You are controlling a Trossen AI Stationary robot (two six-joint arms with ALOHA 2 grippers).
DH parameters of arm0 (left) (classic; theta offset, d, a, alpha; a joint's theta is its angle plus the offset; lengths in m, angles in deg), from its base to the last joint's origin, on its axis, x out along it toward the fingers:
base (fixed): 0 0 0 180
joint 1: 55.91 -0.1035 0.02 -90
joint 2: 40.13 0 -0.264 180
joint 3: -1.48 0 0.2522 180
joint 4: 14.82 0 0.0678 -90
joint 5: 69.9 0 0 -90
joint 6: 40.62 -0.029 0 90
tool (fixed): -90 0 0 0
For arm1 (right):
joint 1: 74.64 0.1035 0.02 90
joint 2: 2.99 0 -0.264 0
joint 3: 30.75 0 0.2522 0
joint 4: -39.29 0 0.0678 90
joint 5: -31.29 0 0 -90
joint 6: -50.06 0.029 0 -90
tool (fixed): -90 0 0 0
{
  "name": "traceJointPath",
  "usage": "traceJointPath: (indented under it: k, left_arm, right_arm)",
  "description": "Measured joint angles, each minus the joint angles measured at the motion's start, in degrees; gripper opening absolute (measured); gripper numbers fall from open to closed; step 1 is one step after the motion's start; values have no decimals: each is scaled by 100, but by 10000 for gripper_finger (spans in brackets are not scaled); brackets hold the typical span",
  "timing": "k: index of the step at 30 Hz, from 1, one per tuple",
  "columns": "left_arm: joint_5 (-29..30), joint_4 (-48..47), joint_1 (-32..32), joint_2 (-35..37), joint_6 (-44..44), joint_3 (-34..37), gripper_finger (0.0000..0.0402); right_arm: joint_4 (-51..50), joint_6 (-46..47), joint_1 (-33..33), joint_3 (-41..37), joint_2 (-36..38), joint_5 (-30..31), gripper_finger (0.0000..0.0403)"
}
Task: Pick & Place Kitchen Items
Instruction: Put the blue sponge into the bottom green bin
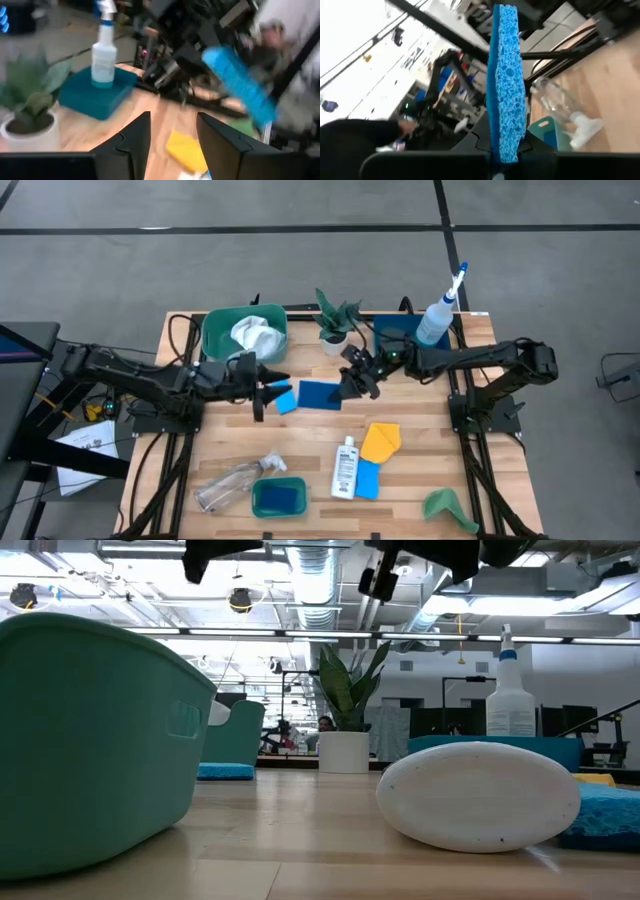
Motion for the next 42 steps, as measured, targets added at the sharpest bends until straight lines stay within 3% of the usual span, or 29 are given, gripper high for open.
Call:
traceJointPath:
  k: [5,7,18,26,31,39,42]
  left_arm:
    - [13,-234,-61,-76,2775,7,170]
    - [-42,-189,-46,-110,3465,15,174]
    - [-276,331,139,-493,3811,6,215]
    - [-353,1293,96,-1132,3781,6,235]
    - [-459,1366,103,-1250,3770,6,187]
    - [-502,1365,111,-1252,3646,6,19]
    - [-514,1355,111,-1252,3649,6,14]
  right_arm:
    - [-267,68,-79,0,0,317,1]
    - [-458,-43,-79,0,0,434,1]
    - [-940,-369,-75,0,0,559,0]
    - [-941,-380,-64,0,0,579,0]
    - [-969,-378,-64,0,0,579,0]
    - [-1006,-598,-64,-2,-6,575,8]
    - [-1001,-636,-64,-2,-7,576,34]
